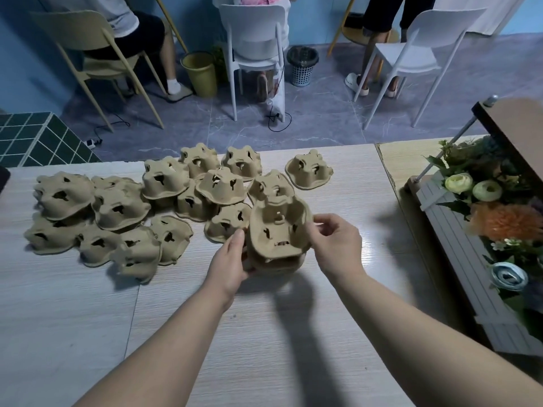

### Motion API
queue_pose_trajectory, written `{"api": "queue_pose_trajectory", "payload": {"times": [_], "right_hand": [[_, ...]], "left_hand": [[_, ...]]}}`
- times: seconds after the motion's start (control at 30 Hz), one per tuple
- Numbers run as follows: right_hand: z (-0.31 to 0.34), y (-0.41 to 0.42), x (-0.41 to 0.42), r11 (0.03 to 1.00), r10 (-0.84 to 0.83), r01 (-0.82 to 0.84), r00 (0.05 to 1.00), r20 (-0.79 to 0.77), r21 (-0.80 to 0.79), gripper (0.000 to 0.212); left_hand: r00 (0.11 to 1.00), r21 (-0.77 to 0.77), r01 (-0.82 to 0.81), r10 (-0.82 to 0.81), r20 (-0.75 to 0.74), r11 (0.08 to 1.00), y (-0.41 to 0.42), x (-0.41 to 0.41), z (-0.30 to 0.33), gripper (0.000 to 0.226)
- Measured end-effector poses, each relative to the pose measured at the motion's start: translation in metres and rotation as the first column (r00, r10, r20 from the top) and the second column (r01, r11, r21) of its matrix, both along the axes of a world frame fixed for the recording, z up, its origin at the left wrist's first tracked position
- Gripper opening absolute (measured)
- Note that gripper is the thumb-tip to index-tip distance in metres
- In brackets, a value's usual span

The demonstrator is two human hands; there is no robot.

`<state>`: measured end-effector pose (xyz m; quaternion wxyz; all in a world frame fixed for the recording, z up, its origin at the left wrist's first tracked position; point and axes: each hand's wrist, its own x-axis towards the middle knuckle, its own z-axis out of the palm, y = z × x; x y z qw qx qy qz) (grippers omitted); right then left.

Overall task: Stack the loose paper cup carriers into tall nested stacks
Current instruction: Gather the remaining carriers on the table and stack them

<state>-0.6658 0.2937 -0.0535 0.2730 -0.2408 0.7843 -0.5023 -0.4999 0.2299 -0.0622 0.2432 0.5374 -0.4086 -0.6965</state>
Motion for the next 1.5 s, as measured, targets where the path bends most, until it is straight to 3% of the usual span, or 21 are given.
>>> {"api": "queue_pose_trajectory", "payload": {"times": [0.13, 0.47, 0.6, 0.7, 0.87, 0.97, 1.2, 1.3, 1.5], "right_hand": [[0.000, 0.000, 0.003, 0.999, 0.029, -0.029, 0.999, 0.030, 0.023, 0.014], [-0.009, 0.003, 0.000, 0.973, 0.131, -0.105, 0.984, -0.118, 0.205, 0.018], [-0.015, 0.005, -0.005, 0.922, 0.258, -0.248, 0.966, 0.007, 0.297, 0.047], [-0.019, 0.005, -0.007, 0.894, 0.313, -0.319, 0.947, 0.073, 0.314, 0.051], [-0.018, 0.001, -0.021, 0.915, 0.235, -0.235, 0.971, 0.040, 0.327, 0.046], [-0.017, 0.001, -0.040, 0.932, 0.167, -0.151, 0.986, -0.019, 0.329, 0.047], [-0.017, 0.003, -0.084, 0.955, -0.011, 0.047, 0.992, -0.124, 0.293, 0.048], [-0.022, 0.003, -0.098, 0.958, -0.075, 0.115, 0.985, -0.155, 0.264, 0.044], [-0.030, 0.002, -0.115, 0.963, -0.099, 0.137, 0.981, -0.166, 0.231, 0.040]], "left_hand": [[0.999, -0.027, 0.009, -0.008, 0.040, 1.000, 0.000, 0.002, -0.003, 0.033], [0.990, -0.065, 0.117, -0.112, 0.081, 0.991, -0.003, 0.003, -0.008, 0.041], [0.986, -0.081, 0.145, -0.136, 0.099, 0.986, -0.007, 0.000, -0.012, 0.048], [0.982, -0.088, 0.167, -0.158, 0.103, 0.982, -0.008, -0.009, -0.012, 0.052], [0.967, -0.102, 0.226, -0.210, 0.146, 0.969, -0.020, -0.028, -0.007, 0.059], [0.952, -0.198, 0.248, -0.201, 0.230, 0.948, -0.040, -0.045, 0.004, 0.061], [0.890, -0.428, 0.391, -0.216, 0.402, 0.815, -0.099, -0.110, 0.014, 0.065], [0.818, -0.500, 0.511, -0.216, 0.533, 0.699, -0.119, -0.142, 0.011, 0.065], [0.634, -0.452, 0.699, -0.188, 0.750, 0.555, -0.145, -0.188, -0.008, 0.071]]}}
